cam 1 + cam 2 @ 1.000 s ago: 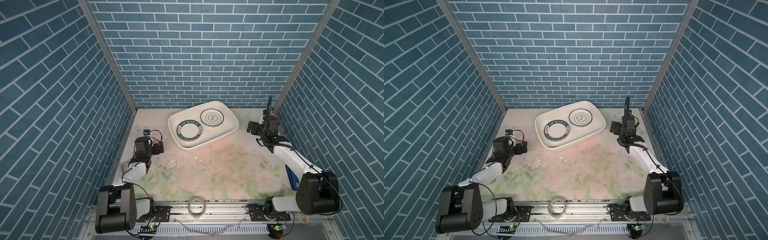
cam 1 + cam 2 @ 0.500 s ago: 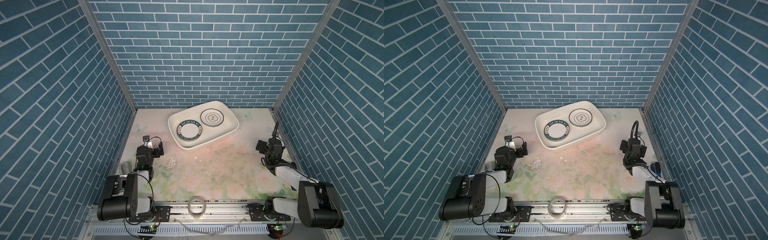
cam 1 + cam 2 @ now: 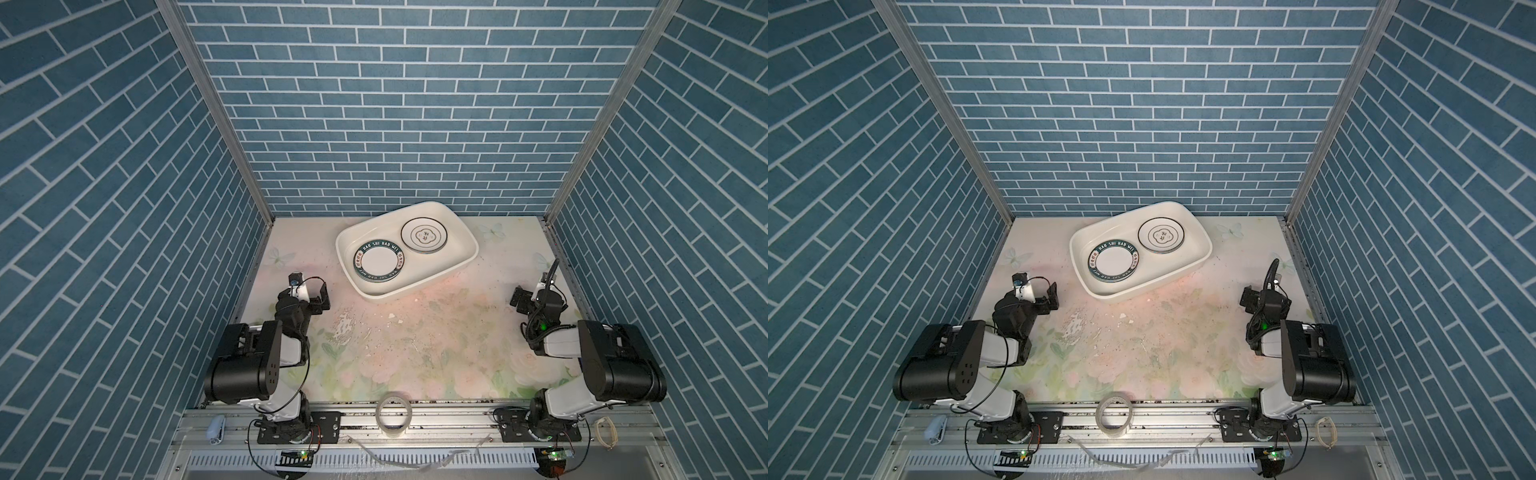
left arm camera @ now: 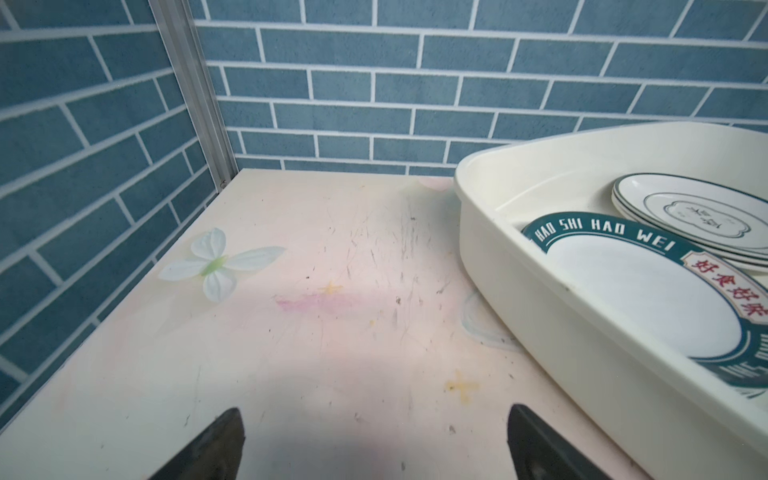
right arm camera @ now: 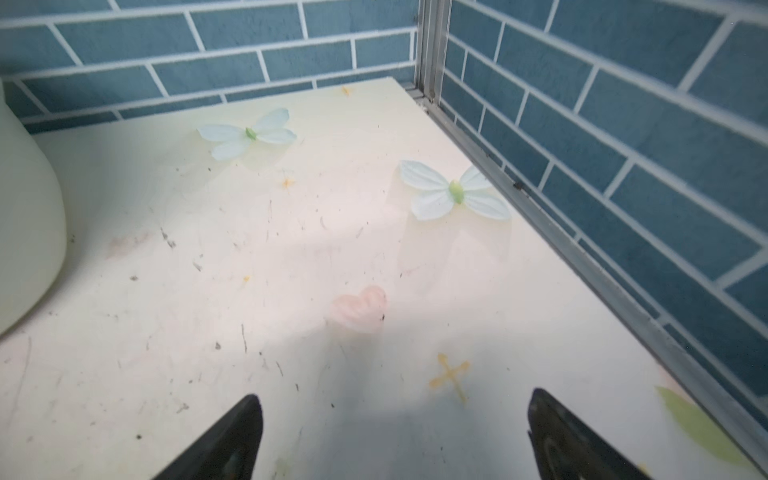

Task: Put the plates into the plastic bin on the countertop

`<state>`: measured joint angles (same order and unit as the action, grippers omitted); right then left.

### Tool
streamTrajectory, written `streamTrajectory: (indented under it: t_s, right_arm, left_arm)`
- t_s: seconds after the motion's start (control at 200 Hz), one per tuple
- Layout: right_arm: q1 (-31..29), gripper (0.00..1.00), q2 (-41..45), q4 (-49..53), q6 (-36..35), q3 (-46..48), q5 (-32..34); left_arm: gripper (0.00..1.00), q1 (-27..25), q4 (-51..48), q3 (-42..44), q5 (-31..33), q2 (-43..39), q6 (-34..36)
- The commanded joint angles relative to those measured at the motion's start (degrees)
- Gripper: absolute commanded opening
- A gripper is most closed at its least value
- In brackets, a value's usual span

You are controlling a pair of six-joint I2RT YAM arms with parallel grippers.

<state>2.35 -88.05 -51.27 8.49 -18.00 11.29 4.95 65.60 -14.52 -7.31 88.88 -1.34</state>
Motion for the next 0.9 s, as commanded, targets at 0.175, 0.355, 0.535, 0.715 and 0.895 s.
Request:
streamTrajectory:
  t_s: [0.175, 0.355, 0.535, 0.715, 0.895]
  right_arm:
    - [0.2, 0.99, -0.2, -1.1, -3.2, -3.2, -3.5]
    - [0.3, 0.99, -0.1, -5.5, -2.7, -0.8, -3.3]
    - [0.3, 0.99, -0.4, -0.7, -3.3, -3.4, -4.2]
    - [0.2, 0.99, -0.1, -1.4, -3.4, -3.0, -4.3]
    - [0.3, 0.99, -0.2, -1.3, -3.4, -3.0, -4.4]
  left_arm:
    - [1.00, -2.6, -11.9, -5.7, 2.0, -1.2, 3.0]
    - [1.00, -2.8, -13.7, -6.7, -1.3, -1.1, 4.7]
    - [1.00, -2.9, -13.9, -6.7, -1.2, -1.2, 4.8]
    - [1.00, -2.9, -13.9, -6.8, -1.2, -1.1, 4.8]
    - [0.99, -2.9, -13.9, -6.7, -1.3, -1.2, 4.9]
